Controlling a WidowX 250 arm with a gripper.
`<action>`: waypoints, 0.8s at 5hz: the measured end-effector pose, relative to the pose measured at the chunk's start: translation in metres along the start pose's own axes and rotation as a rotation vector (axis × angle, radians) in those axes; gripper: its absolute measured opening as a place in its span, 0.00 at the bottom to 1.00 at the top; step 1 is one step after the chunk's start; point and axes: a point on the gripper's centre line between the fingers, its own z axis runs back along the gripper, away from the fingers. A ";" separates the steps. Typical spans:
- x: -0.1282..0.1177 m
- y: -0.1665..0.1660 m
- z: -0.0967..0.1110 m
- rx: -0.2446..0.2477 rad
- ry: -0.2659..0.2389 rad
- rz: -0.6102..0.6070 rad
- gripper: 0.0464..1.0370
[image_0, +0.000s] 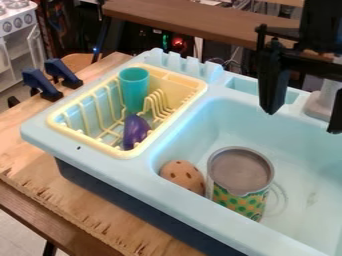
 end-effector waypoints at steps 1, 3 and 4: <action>0.000 0.001 -0.012 0.012 0.039 0.005 0.97; 0.005 0.017 -0.028 -0.002 0.078 0.024 0.97; -0.001 0.028 -0.039 0.018 0.123 0.039 0.97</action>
